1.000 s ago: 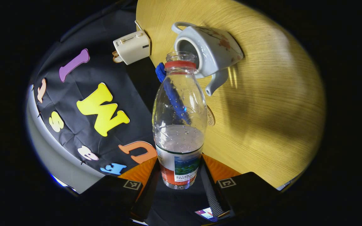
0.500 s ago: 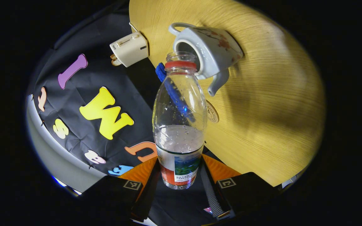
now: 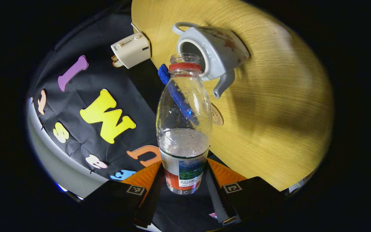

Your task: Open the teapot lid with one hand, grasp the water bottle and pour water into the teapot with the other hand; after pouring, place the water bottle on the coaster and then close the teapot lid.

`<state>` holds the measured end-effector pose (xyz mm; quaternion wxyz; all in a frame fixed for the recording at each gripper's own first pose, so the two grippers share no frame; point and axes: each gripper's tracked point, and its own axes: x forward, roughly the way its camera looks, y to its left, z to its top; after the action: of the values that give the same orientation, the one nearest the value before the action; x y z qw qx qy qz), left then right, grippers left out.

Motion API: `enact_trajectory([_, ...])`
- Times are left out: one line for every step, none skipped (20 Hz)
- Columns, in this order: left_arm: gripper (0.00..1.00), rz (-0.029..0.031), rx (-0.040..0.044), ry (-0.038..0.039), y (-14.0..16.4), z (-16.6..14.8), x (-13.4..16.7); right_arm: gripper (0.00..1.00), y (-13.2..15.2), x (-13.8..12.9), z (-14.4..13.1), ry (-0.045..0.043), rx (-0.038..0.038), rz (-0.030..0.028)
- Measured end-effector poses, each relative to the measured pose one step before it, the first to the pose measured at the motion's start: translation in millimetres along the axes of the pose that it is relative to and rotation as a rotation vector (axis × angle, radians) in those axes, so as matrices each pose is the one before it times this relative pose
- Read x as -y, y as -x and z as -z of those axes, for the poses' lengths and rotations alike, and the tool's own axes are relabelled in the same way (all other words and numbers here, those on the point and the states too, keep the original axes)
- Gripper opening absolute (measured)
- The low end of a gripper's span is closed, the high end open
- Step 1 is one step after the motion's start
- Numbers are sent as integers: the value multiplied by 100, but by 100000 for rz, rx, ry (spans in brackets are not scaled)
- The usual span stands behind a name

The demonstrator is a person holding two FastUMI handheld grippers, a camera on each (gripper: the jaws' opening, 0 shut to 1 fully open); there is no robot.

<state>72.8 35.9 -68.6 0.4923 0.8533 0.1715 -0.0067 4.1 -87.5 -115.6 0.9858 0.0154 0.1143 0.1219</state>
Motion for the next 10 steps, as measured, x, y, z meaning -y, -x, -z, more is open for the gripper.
enact_trajectory([73,260,-293,2027,-97,186,179,0,-20,42,27,125,-32,100])
enact_trajectory([72,112,490,1783,-183,151,147,0,-2,-13,-46,39,82,123])
enact_trajectory([72,-492,426,1873,-59,59,55,0,-85,-19,-19,-101,-22,99])
enact_trajectory([73,-885,547,1604,91,23,-127,0,-9,-52,-7,4,-68,-6])
enact_trajectory([73,-327,1687,2088,-86,51,-536,0,41,-71,-9,16,-107,-20])
enact_trajectory([72,-554,740,3746,-88,145,-50,0,23,-85,4,73,26,-117])
enact_trajectory([72,262,1864,5224,-157,97,367,0,-30,-144,-132,75,279,55])
enact_trajectory([73,729,637,6131,49,221,558,0,-80,-30,-178,-57,284,-6])
enact_trajectory([73,1048,1106,6495,51,-13,545,0,-126,-206,-31,-272,-67,-239])
enact_trajectory([72,563,1047,6246,86,62,380,0,-53,-119,32,-397,-240,-210])
